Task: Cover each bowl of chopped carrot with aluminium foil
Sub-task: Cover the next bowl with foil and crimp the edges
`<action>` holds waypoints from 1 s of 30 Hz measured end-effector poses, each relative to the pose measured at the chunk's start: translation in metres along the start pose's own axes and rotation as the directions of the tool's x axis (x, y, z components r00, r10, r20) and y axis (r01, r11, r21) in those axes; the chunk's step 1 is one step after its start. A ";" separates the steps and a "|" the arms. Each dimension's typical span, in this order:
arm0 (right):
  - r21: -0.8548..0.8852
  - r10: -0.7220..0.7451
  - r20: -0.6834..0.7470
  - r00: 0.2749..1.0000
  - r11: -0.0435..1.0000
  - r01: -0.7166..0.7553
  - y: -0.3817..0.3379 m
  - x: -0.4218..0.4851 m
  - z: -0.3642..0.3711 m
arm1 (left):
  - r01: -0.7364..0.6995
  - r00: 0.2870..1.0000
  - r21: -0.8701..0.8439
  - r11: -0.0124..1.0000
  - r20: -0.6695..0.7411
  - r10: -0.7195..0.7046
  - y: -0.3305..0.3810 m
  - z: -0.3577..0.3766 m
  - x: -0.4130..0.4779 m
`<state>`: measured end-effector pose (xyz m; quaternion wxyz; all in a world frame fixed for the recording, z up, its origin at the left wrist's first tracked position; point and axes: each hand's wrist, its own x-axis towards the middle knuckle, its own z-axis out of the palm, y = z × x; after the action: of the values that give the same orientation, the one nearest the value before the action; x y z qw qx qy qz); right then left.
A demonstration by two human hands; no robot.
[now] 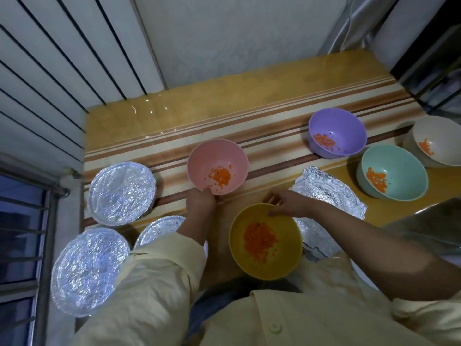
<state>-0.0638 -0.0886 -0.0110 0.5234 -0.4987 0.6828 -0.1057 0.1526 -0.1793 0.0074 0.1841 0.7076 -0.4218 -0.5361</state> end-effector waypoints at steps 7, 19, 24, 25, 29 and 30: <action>-0.151 -0.155 -0.139 0.978 0.979 0.134 0.005 -0.002 0.004 | -0.005 0.997 -0.084 0.996 0.076 0.012 -0.015 0.005 0.009; -0.277 -0.131 -0.286 0.949 0.960 0.048 0.046 -0.019 -0.016 | -0.264 0.936 0.384 0.884 0.322 0.140 -0.045 0.027 -0.052; -0.426 -0.144 -0.336 0.931 0.905 -0.014 0.068 -0.036 -0.016 | -0.216 0.976 0.400 0.891 0.122 0.182 -0.063 0.035 -0.062; -0.441 -0.144 -0.342 0.929 0.897 -0.023 0.071 -0.039 -0.013 | -0.191 0.981 0.411 0.891 0.090 0.169 -0.066 0.036 -0.064; -0.528 -0.014 -0.185 0.983 0.844 -0.088 0.084 -0.050 0.006 | -0.079 0.995 0.404 0.911 -0.021 0.096 -0.079 0.043 -0.069; -0.573 -0.005 -0.169 0.986 0.814 -0.094 0.087 -0.051 0.011 | -0.065 0.995 0.394 0.917 -0.043 0.089 -0.081 0.045 -0.070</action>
<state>-0.1070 -0.0024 -0.0423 0.2920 -0.6076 0.7343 0.0791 0.1393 -0.0682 -0.0238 0.0721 0.7287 -0.5425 -0.4118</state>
